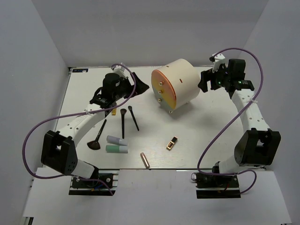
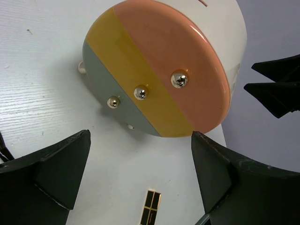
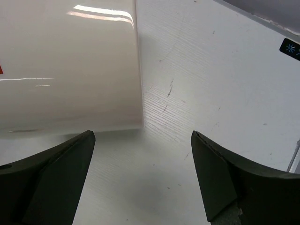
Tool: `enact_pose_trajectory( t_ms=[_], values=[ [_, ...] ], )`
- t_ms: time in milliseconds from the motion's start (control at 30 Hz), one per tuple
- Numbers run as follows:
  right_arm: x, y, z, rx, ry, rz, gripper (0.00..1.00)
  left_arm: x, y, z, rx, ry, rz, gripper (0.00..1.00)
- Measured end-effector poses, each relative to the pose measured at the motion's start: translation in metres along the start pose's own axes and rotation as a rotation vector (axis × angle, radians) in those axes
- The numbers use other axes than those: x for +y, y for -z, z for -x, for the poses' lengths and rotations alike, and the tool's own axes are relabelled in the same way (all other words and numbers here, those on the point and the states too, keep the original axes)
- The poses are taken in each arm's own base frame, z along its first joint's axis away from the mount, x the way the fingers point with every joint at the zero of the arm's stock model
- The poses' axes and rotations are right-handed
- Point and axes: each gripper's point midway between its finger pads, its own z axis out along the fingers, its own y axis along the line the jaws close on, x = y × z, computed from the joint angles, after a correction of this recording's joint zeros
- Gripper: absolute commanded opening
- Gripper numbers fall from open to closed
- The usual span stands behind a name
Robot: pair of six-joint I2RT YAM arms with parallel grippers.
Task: Organize the makeup
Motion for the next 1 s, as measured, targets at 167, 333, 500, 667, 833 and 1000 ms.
enact_pose_trajectory(
  t_ms=[167,333,500,667,833,1000],
  values=[
    [0.001,0.003,0.003,-0.008,0.076,0.013,0.89,-0.004,-0.007,0.003,-0.026,0.024,-0.032,0.91],
    [0.003,0.013,0.011,0.002,0.165,0.039,0.89,-0.004,-0.017,0.003,-0.031,0.047,-0.047,0.86],
    [-0.006,0.026,0.043,-0.05,0.248,-0.002,0.89,-0.008,-0.02,0.008,-0.05,0.061,-0.07,0.74],
    [-0.004,0.029,0.052,-0.074,0.269,0.007,0.27,-0.013,-0.028,0.011,-0.062,0.066,-0.102,0.36],
    [-0.003,0.019,0.091,-0.144,0.176,0.065,0.68,-0.005,-0.051,0.005,-0.039,0.098,-0.109,0.42],
    [-0.001,-0.001,0.143,-0.239,0.106,0.184,0.84,0.006,-0.067,-0.007,-0.01,0.155,-0.094,0.66]
  ],
)
